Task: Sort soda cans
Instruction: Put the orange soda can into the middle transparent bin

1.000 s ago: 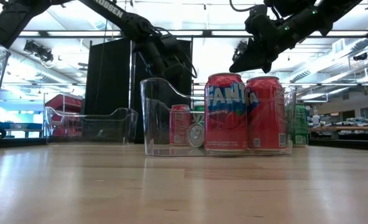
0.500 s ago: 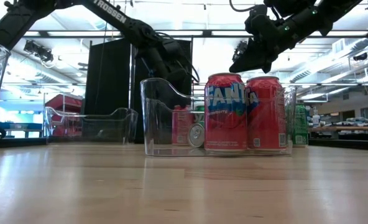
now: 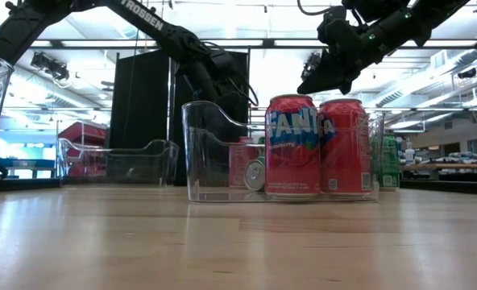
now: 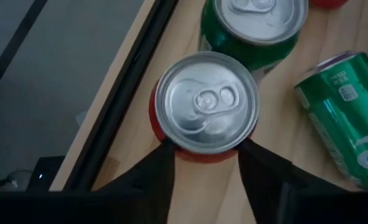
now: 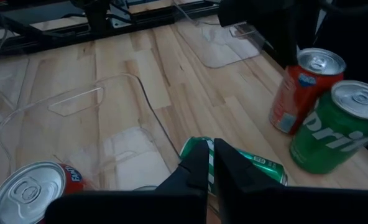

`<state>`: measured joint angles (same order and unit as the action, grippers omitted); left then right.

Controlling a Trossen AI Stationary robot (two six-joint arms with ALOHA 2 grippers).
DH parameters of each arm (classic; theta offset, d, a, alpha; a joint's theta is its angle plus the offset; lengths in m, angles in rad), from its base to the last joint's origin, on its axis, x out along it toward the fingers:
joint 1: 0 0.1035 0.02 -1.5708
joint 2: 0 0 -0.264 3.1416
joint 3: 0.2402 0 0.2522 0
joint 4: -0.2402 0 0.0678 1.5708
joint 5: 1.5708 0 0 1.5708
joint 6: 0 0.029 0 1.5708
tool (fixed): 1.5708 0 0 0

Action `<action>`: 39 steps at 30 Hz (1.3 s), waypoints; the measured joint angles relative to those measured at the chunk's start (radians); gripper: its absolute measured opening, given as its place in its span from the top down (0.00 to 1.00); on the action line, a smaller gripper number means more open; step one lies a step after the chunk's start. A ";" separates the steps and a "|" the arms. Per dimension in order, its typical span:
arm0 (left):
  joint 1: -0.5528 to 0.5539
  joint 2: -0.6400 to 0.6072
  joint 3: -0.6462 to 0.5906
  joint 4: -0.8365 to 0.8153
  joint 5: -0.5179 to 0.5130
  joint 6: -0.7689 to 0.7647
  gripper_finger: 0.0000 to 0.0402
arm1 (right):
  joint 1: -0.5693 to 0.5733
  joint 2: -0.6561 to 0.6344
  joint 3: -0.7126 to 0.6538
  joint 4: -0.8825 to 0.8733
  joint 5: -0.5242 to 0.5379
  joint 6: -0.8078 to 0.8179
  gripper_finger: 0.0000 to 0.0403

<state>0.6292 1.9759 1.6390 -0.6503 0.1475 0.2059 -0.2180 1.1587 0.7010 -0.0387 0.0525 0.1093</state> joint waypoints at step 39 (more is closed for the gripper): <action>0.064 -0.411 -0.374 0.404 0.103 -0.010 1.00 | -0.223 0.425 0.553 -0.230 -0.079 -0.095 0.70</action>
<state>0.6937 1.5650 1.2649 -0.2462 0.2504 0.1962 -0.4413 1.5840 1.2541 -0.2687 -0.0261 0.0138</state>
